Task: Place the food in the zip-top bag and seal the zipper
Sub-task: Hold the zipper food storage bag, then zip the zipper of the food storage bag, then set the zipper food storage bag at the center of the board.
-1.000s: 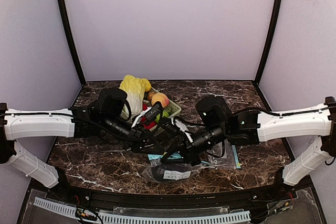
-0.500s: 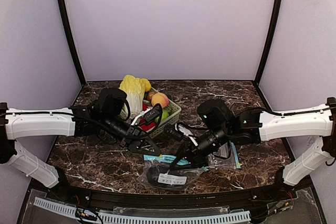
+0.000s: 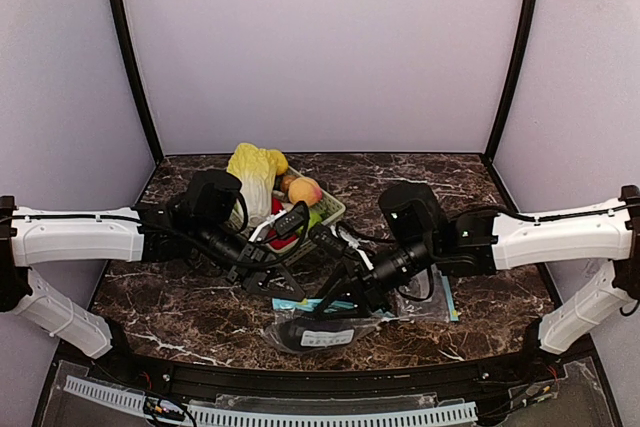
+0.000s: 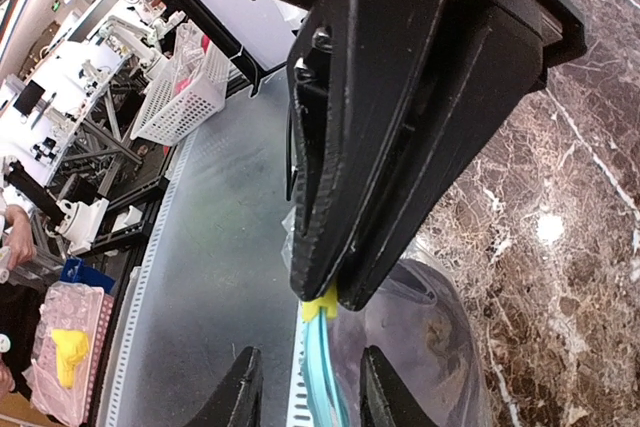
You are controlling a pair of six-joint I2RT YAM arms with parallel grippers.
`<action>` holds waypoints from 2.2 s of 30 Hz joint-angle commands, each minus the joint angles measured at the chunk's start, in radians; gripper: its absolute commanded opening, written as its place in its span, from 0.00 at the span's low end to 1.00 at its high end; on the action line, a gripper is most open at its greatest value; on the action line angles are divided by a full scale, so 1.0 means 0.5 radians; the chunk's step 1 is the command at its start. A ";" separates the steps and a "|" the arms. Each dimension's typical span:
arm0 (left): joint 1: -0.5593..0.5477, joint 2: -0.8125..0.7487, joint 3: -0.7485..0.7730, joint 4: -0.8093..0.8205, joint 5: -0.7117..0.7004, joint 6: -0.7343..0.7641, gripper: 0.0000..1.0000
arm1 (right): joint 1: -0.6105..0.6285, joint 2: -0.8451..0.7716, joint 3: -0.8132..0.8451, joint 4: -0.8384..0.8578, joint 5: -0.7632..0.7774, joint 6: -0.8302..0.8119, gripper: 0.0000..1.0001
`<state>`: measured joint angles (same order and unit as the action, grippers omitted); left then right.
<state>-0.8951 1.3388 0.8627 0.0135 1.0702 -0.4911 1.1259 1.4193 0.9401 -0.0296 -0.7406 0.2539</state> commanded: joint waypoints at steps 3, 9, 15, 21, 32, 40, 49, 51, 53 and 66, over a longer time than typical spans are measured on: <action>0.007 -0.044 -0.039 0.065 0.052 -0.008 0.01 | 0.009 0.097 0.025 0.092 -0.037 0.024 0.20; 0.008 -0.061 -0.063 0.100 0.049 -0.030 0.01 | 0.009 0.108 0.026 0.012 0.039 -0.011 0.00; 0.029 -0.092 -0.031 -0.148 0.109 0.101 0.01 | -0.026 0.067 0.039 -0.354 0.259 -0.185 0.00; 0.034 -0.075 0.112 -0.814 0.009 0.494 0.01 | -0.087 0.005 0.056 -0.627 0.366 -0.311 0.00; 0.033 -0.003 0.204 -1.087 -0.129 0.748 0.01 | -0.109 -0.042 0.057 -0.720 0.471 -0.328 0.00; 0.037 -0.027 0.215 -1.052 -0.455 0.774 0.26 | -0.135 -0.077 0.089 -0.694 0.580 -0.216 0.00; 0.179 -0.442 0.031 -0.568 -1.176 0.446 0.83 | -0.467 -0.214 0.163 -0.824 1.273 0.040 0.00; 0.231 -0.460 -0.011 -0.508 -1.208 0.363 0.84 | -0.590 -0.202 0.201 -0.893 1.451 0.017 0.00; 0.249 -0.453 -0.034 -0.471 -1.270 0.292 0.84 | -0.715 -0.156 0.253 -0.947 1.647 -0.040 0.00; 0.289 -0.624 -0.317 -0.195 -1.576 0.003 0.85 | -1.382 0.689 0.835 -0.881 2.520 -0.374 0.00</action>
<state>-0.7574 1.0790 0.7464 -0.1329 0.3367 -0.4400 0.4808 1.6459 1.2747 -0.4931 0.3416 0.1307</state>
